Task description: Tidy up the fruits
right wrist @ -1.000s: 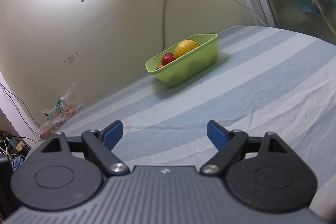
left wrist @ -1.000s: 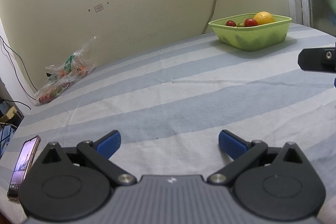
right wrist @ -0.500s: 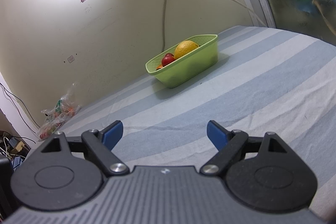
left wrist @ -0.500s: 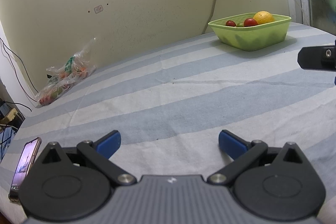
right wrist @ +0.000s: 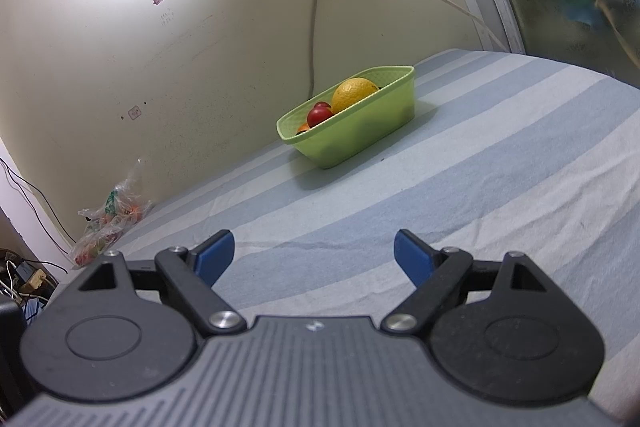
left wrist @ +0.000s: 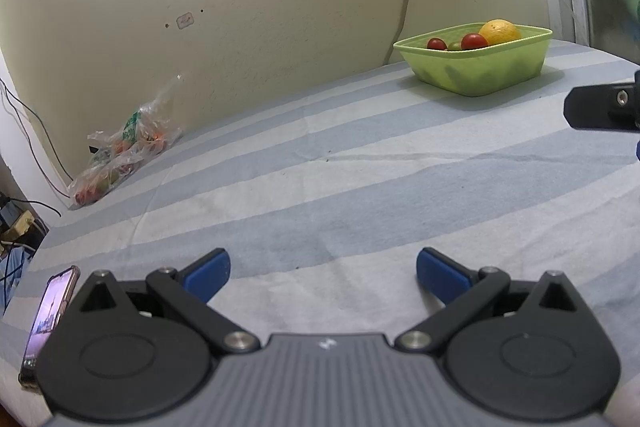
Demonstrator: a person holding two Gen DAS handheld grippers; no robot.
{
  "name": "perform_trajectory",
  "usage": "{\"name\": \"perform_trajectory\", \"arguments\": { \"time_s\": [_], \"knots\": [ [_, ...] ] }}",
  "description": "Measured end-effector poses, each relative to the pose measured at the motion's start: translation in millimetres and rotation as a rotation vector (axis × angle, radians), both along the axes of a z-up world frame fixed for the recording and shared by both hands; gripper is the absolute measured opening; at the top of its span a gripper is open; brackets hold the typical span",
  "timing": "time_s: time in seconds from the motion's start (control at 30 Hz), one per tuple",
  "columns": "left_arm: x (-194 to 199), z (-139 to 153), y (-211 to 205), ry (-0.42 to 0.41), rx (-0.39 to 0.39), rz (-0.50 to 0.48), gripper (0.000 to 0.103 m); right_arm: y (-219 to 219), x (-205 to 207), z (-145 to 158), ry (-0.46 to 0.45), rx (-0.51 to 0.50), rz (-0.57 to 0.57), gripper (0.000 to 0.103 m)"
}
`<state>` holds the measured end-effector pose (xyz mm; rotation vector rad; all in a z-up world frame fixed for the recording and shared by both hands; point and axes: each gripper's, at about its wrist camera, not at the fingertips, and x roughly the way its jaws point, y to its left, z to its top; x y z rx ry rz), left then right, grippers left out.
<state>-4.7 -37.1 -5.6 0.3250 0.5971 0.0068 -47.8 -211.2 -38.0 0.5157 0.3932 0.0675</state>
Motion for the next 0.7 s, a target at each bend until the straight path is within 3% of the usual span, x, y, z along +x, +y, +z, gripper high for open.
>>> {"name": "perform_trajectory", "arguments": {
  "time_s": [0.7],
  "knots": [
    [-0.2,-1.4,-0.1,-0.003,0.006,-0.005,0.103,-3.3,-0.3,0.3,0.006,0.008,-0.003,0.089]
  ]
}}
